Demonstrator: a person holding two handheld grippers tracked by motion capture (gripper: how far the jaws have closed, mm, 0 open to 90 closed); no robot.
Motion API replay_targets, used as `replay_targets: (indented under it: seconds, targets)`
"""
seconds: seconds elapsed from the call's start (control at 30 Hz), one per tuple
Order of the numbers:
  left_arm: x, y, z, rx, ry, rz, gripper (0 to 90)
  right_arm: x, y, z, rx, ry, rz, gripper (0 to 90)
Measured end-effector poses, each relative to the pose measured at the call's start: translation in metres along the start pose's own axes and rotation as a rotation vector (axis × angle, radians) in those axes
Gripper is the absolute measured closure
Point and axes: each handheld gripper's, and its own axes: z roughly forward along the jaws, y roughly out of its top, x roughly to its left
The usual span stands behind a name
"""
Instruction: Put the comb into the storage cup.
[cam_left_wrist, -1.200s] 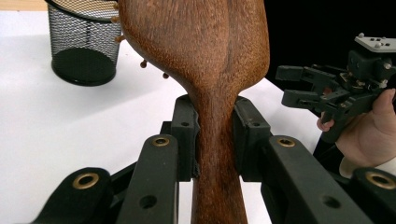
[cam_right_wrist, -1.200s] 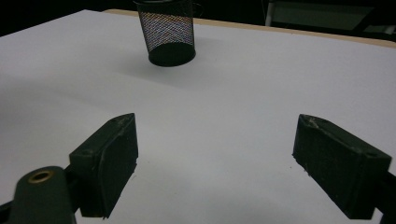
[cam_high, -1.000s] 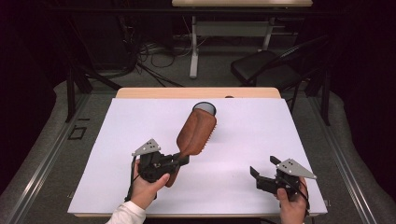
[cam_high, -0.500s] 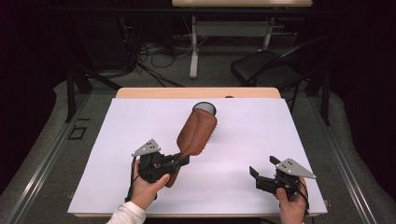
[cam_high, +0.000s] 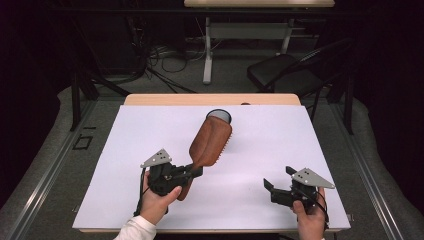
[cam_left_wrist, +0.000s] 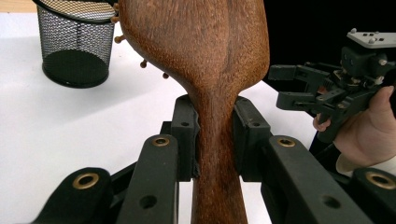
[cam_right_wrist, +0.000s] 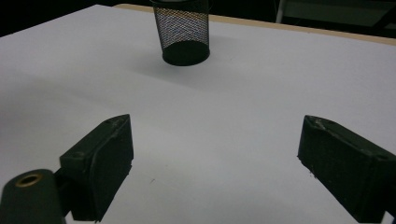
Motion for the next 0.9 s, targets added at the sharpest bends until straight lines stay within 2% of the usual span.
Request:
replay_targets:
  seconds: [0.07, 0.3, 0.5, 0.57, 0.9]
  targets:
    - [0.000, 0.000, -0.001, 0.000, 0.000, 0.001, 73.1, 0.002, 0.003, 0.000, 0.007, 0.006, -0.011, 9.3]
    - [0.001, 0.001, -0.002, -0.007, 0.000, 0.000, 73.1, 0.008, 0.019, 0.002, 0.006, 0.052, 0.008, 8.7]
    - [0.001, 0.001, -0.002, -0.006, -0.001, -0.001, 73.1, 0.014, 0.034, 0.008, 0.044, 0.103, -0.008, 0.0]
    - [0.001, 0.001, -0.001, -0.006, -0.002, 0.000, 73.1, 0.017, 0.040, 0.011, 0.050, 0.114, -0.022, 0.0]
    - [0.002, 0.001, -0.003, -0.011, -0.004, -0.001, 73.1, 0.028, 0.069, 0.026, 0.080, 0.126, 0.011, 0.0]
